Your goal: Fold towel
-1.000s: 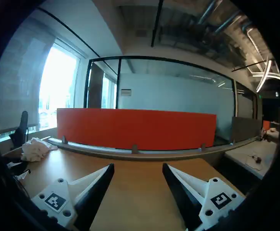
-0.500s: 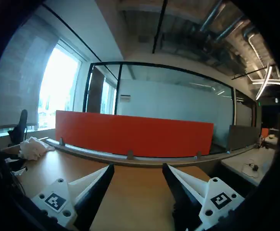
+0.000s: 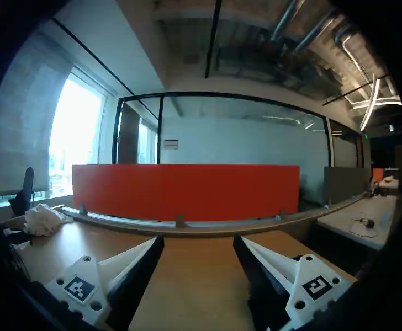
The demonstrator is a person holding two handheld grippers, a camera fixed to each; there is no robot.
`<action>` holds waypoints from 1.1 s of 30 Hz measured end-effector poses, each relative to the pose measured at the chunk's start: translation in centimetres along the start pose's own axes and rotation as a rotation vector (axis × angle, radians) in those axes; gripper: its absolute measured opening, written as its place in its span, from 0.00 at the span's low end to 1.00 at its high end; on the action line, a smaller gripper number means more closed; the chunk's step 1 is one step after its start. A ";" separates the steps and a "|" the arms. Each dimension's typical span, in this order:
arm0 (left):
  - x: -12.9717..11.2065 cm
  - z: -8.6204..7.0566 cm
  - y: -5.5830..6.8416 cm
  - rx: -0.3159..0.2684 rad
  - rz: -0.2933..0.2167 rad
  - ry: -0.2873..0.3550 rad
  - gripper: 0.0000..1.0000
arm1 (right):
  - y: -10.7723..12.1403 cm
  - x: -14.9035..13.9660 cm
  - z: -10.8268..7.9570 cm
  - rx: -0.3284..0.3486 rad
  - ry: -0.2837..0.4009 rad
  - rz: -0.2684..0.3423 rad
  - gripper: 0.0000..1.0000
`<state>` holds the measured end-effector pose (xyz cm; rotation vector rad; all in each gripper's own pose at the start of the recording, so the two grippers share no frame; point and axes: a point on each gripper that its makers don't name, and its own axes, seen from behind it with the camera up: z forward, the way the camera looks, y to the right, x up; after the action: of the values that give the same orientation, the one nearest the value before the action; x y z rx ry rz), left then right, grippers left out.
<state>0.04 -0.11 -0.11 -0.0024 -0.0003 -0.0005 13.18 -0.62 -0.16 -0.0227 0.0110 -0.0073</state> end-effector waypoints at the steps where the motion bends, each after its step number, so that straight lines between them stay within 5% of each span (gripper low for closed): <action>1: 0.0 0.0 0.0 0.000 0.000 0.000 0.96 | 0.1 -0.5 0.1 -0.001 0.000 0.000 0.97; 33: -0.1 0.0 0.1 0.000 0.000 0.000 0.96 | 1.8 -10.3 0.2 0.005 0.006 0.051 0.97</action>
<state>-0.05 -0.06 -0.07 -0.0024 -0.0001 -0.0007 2.85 1.28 0.09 -0.0171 0.0177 0.0439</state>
